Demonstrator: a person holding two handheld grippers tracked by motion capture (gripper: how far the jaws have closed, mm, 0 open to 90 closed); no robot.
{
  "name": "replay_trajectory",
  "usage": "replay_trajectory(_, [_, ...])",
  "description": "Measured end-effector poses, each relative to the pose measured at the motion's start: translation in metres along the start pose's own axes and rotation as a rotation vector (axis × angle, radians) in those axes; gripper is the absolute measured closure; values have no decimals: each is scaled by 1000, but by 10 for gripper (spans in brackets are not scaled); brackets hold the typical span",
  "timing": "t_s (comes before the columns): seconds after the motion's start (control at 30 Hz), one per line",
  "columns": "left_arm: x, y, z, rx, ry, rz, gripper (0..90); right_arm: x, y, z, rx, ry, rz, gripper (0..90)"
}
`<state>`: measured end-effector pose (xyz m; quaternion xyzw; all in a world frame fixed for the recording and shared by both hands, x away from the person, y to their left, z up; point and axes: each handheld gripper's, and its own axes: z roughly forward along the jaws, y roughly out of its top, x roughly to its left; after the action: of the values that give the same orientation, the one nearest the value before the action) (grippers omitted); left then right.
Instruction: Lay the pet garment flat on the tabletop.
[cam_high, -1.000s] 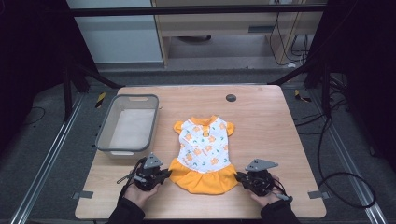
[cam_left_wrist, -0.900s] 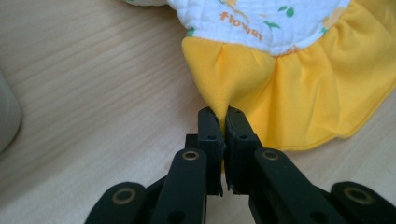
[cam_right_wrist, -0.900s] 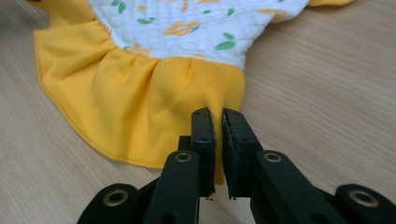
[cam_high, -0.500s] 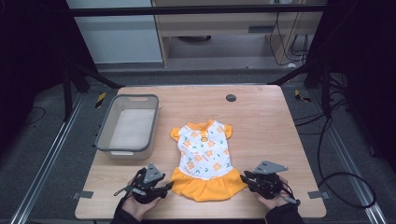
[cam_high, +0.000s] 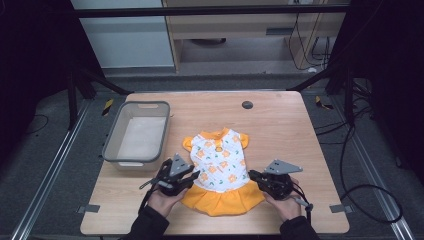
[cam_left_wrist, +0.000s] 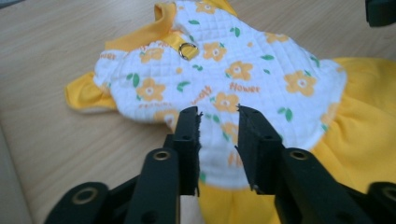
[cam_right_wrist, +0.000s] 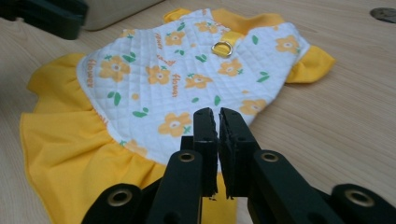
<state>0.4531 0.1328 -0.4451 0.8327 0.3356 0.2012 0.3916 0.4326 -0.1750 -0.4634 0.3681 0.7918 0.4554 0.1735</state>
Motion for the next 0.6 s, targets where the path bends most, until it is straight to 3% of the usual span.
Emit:
replay_trajectory(0.13, [5, 5, 23, 15, 16, -33, 749, 4, 0, 17, 25, 9, -15, 872])
replay_trajectory(0.23, [14, -4, 39, 71, 14, -76, 750, 6, -4, 28, 58, 8, -31, 869])
replay_trajectory(0.43, [23, -23, 50, 148, 39, -90, 740, 12, -17, 38, 131, 40, -32, 866])
replay_trajectory(0.6, [21, -26, 53, 126, 46, -76, 723, 18, -21, 36, 150, 53, -42, 864])
